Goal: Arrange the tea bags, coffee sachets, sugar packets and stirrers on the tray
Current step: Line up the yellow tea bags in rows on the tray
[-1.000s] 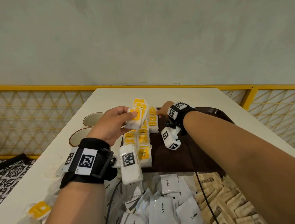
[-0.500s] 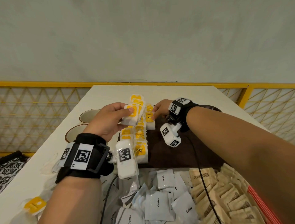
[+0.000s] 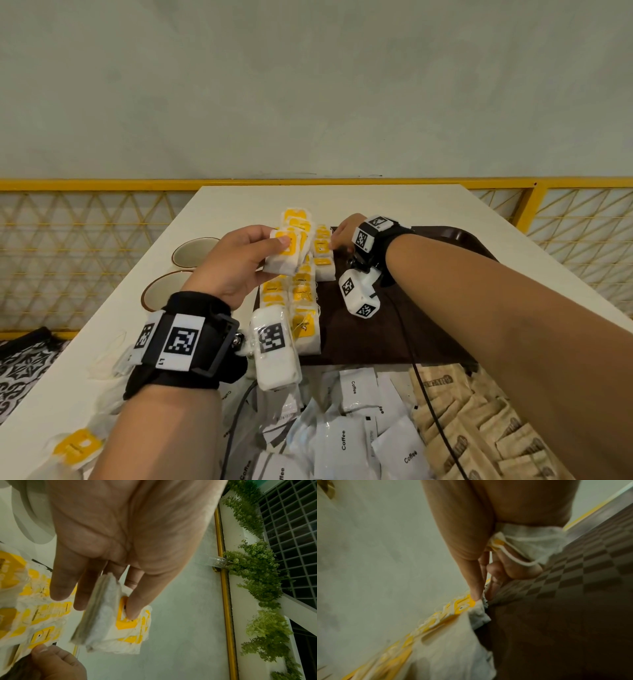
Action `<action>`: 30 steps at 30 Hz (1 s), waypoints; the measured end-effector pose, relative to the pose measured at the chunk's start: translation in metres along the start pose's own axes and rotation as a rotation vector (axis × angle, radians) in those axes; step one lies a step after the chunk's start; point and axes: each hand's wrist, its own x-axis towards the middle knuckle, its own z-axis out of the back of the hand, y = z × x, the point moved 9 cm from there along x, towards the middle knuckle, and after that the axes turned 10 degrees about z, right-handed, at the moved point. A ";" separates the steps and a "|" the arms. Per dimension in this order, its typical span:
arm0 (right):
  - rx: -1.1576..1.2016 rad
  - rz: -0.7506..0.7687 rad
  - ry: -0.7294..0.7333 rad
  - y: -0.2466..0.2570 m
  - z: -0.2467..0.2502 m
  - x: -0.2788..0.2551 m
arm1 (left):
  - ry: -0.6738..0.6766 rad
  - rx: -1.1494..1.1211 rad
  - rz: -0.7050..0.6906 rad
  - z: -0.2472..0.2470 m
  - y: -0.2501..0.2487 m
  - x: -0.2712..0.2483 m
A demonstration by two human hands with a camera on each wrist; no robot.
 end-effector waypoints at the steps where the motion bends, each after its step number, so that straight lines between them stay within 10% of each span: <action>1: 0.008 0.003 -0.010 0.000 0.001 0.000 | -0.001 -0.001 -0.001 0.001 0.000 0.000; 21: -0.262 0.098 0.273 0.024 -0.012 -0.038 | -0.011 0.011 -0.010 0.001 -0.001 -0.002; 30: -0.077 0.018 0.057 0.015 -0.003 -0.021 | -0.019 0.016 -0.007 0.002 -0.001 -0.002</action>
